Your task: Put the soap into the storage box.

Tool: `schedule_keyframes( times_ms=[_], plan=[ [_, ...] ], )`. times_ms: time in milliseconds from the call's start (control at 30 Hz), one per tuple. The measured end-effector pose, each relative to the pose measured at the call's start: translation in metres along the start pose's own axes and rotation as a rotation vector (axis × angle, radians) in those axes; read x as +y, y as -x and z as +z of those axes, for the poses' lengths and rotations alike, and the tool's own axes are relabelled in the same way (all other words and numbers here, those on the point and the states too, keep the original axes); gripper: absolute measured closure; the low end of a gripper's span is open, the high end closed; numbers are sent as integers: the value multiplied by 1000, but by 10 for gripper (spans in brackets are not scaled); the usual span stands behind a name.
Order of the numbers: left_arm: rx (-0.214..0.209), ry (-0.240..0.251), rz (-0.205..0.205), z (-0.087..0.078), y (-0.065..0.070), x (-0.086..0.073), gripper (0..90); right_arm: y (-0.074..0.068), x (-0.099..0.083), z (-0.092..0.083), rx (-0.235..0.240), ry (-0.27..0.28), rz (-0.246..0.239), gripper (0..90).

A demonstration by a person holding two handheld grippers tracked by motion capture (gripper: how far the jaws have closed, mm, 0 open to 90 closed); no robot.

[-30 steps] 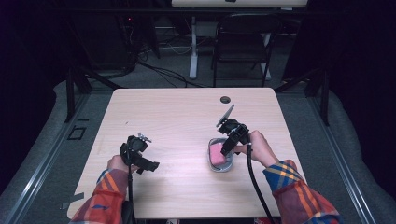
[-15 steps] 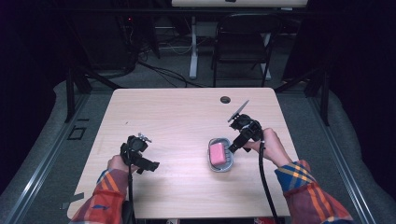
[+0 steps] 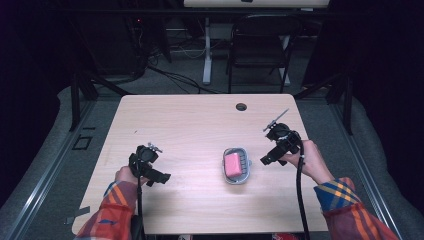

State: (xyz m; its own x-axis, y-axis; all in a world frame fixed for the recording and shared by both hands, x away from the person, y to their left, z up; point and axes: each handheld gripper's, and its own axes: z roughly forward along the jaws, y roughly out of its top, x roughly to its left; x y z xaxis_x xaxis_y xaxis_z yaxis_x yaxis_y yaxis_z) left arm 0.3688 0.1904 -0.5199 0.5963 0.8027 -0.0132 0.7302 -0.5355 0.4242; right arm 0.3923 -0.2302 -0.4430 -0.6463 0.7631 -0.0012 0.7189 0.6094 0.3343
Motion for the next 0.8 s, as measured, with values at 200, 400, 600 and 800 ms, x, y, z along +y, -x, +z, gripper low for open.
schedule_keyframes(
  times_ms=[200,400,600,800],
  plan=[
    [0,-1,-1,0,0,0,3,10,-19,-5,-18,11,17,28],
    [3,-1,-2,0,0,0,3,17,-38,-6,-16,17,35,7],
    [-1,-5,-1,0,0,0,3,22,-57,-4,-35,27,48,0],
    [1,-6,-4,0,0,0,3,25,-74,-1,-39,27,56,0]
  ],
)
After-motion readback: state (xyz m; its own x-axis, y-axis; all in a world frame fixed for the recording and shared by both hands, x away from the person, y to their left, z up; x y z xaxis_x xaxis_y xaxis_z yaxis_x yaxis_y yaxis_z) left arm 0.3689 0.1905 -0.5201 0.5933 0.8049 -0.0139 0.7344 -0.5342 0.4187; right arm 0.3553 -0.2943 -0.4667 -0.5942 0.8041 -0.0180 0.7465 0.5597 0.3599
